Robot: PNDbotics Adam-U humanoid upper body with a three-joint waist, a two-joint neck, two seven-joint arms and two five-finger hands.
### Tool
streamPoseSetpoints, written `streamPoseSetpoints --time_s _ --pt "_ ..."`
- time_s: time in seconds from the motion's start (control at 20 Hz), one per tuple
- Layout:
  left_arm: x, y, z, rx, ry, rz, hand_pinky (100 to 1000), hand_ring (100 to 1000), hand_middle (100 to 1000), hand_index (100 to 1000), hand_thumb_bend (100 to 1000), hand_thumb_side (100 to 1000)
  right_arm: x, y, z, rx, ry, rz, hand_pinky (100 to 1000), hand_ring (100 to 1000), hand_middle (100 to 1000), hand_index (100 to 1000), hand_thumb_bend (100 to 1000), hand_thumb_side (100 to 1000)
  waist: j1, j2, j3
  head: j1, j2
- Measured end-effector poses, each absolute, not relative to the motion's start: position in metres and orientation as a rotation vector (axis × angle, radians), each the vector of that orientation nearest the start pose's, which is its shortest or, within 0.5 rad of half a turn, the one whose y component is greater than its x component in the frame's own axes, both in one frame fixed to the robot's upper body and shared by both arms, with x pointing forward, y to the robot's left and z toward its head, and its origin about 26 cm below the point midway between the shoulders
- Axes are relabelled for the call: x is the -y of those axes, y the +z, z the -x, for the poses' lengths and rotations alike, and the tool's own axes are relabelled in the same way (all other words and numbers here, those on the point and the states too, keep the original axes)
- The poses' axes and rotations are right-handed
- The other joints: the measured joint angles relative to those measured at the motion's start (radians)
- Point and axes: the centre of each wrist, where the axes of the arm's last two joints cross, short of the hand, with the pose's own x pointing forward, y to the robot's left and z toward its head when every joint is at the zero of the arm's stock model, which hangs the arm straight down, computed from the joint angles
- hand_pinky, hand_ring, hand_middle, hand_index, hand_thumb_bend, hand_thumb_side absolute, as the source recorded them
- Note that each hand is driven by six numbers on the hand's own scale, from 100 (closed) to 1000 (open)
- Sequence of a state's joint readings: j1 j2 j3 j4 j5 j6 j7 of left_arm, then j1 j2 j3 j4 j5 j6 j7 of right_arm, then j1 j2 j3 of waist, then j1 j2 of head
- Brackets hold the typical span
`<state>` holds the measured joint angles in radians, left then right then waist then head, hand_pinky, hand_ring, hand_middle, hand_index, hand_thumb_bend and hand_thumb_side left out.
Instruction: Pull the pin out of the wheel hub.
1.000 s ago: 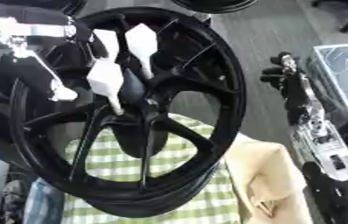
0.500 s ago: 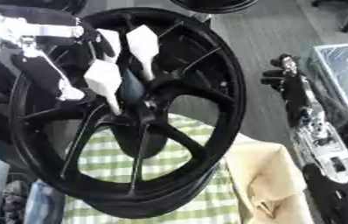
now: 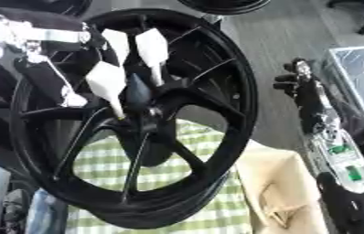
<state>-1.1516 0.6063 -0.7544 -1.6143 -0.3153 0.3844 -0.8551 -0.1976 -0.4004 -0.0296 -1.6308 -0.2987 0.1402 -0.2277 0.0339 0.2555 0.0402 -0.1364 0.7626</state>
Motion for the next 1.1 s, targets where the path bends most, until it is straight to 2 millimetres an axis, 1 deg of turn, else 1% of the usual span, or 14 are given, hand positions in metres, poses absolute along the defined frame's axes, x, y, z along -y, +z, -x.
streamPoseSetpoints --time_s 0.35,0.6,0.7,0.75,0.9,1.05,1.1 --pt "-0.1071 0.3000 -0.3625 1.210 -2.014 -0.402 683 596 660 764 322 100 0.3256 0.0949 -0.3229 1.691 -0.076 0.218 928 711 620 823 100 921 -0.001 0.000 -0.002 0.003 0.000" --pt "-0.1071 0.2999 -0.3626 1.204 -2.025 -0.403 659 573 625 734 362 100 0.3255 0.0949 -0.3229 1.691 -0.076 0.218 928 711 620 823 100 924 -0.001 0.001 -0.001 0.003 0.000" --pt "-0.1072 0.2998 -0.3628 1.201 -2.029 -0.407 656 567 617 725 363 100 0.3255 0.0949 -0.3229 1.691 -0.076 0.218 928 711 620 823 100 924 -0.001 0.001 -0.002 0.004 0.000" --pt "-0.1073 0.2996 -0.3632 1.199 -2.031 -0.407 641 542 585 693 355 100 0.3255 0.0949 -0.3229 1.691 -0.076 0.218 928 711 620 823 100 923 -0.001 0.001 -0.002 0.004 -0.001" --pt "-0.1069 0.2993 -0.3640 1.196 -2.037 -0.409 614 502 526 626 338 100 0.3255 0.0949 -0.3229 1.691 -0.076 0.218 928 711 620 824 100 924 -0.001 0.001 -0.004 0.004 -0.001" --pt "-0.1057 0.2990 -0.3642 1.198 -2.044 -0.414 591 467 478 563 323 100 0.3255 0.0949 -0.3229 1.691 -0.076 0.218 928 711 620 824 100 927 -0.001 0.001 -0.004 0.006 -0.001" --pt "-0.1058 0.2989 -0.3643 1.198 -2.047 -0.418 591 467 478 563 329 100 0.3255 0.0949 -0.3229 1.691 -0.076 0.218 928 711 620 824 100 927 -0.001 0.001 -0.004 0.007 -0.001"
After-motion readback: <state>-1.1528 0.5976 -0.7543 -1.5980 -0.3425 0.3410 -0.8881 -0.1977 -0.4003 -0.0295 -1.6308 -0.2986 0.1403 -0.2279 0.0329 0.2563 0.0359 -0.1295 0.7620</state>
